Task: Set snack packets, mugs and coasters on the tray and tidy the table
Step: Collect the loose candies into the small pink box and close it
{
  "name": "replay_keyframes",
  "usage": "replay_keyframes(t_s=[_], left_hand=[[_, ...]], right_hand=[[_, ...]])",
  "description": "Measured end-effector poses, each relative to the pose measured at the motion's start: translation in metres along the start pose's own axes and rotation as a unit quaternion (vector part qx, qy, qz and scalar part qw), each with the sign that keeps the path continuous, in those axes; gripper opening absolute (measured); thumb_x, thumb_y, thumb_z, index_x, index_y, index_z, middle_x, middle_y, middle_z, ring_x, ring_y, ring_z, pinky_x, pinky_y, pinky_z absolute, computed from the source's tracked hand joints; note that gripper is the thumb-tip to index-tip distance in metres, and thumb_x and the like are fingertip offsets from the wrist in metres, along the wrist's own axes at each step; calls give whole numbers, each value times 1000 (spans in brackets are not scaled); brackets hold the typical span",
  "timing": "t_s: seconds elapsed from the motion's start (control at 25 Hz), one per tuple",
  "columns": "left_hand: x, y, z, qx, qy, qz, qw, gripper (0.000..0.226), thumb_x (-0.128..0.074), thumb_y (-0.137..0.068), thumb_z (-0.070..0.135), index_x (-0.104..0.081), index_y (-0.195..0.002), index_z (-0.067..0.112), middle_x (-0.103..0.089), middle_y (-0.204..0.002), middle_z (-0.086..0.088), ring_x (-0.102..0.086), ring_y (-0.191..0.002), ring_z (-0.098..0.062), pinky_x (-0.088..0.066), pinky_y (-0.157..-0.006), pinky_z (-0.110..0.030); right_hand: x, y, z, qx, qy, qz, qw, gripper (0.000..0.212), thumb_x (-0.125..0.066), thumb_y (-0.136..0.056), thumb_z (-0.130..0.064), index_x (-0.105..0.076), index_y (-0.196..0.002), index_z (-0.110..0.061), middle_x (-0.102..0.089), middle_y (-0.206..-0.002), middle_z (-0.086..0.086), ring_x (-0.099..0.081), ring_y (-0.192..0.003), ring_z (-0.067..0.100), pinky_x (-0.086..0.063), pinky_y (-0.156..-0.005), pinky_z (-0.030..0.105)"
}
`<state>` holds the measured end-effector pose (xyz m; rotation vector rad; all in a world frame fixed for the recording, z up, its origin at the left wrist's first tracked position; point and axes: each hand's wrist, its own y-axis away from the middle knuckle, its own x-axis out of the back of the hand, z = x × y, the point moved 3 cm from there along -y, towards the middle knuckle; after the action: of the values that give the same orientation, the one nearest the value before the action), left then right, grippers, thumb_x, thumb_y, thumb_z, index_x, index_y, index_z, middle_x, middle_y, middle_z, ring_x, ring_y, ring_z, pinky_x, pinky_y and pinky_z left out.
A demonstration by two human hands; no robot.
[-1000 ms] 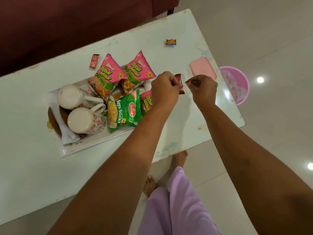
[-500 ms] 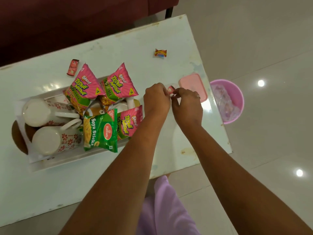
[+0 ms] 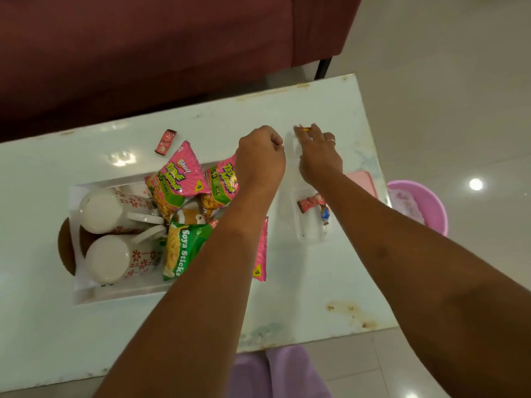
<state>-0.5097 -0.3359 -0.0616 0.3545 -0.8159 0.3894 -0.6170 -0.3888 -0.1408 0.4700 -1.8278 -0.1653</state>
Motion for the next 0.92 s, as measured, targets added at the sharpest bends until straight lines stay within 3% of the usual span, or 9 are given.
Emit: replay_keyframes(t_s=[0.12, 0.28, 0.4, 0.52, 0.64, 0.76, 0.92], left_hand=[[14, -9, -11, -14, -19, 6, 1000, 14, -58, -89, 11, -69, -97, 12, -72, -99, -7, -66, -90, -20, -47, -72, -23], [32, -16, -28, -24, -11, 12, 1000, 15, -57, -89, 10, -69, -97, 12, -72, -98, -7, -67, -90, -19, -52, -76, -26], [54, -29, -53, -4, -7, 34, 999, 18, -53, -89, 6, -68, -96, 13, -72, -98, -7, -65, -92, -21, -56, -79, -33], [76, -47, -81, 16, -12, 68, 998, 26, -49, -87, 0, -68, -99, 13, -70, -102, -8, -63, -99, -23, -54, -84, -38], [94, -67, -113, 52, -17, 89, 995, 31, -49, -88, -1, -63, -112, 14, -66, -116, -9, -57, -112, -25, -49, -91, -33], [99, -90, -147, 92, -72, 16, 993, 38, -51, -91, 5, -55, -127, 17, -56, -131, -15, -49, -123, -32, -43, -99, -39], [94, -104, -179, 120, -147, -107, 976, 44, -48, -92, 8, -49, -134, 19, -49, -136, -21, -48, -122, -39, -42, -103, -46]], right_hand=[[2, -8, 2, 17, 48, 0, 999, 59, -50, -89, 0, -35, -140, -25, -28, -150, 13, -30, -134, 37, -49, -87, 47], [1, -7, -13, 61, 75, 11, 995, 44, -55, -84, 2, -43, -123, -14, -48, -117, 17, -47, -108, 34, -50, -69, 41], [-2, -6, -46, 93, 9, 37, 995, 30, -52, -86, -2, -47, -114, -13, -56, -106, 17, -52, -91, 29, -42, -65, 32], [2, -9, -83, 104, -73, 72, 989, 29, -46, -85, 3, -50, -109, -13, -62, -105, 15, -59, -92, 30, -43, -66, 30], [9, -17, -115, 104, -114, 90, 984, 32, -48, -84, 8, -53, -106, -13, -66, -105, 12, -64, -95, 26, -51, -71, 31], [10, -24, -137, 98, -137, 96, 981, 28, -53, -87, 6, -58, -106, -13, -69, -105, 11, -65, -95, 24, -51, -76, 29], [8, -32, -149, 79, -155, 84, 981, 24, -53, -90, 3, -60, -107, -13, -69, -107, 10, -65, -97, 23, -51, -81, 30]])
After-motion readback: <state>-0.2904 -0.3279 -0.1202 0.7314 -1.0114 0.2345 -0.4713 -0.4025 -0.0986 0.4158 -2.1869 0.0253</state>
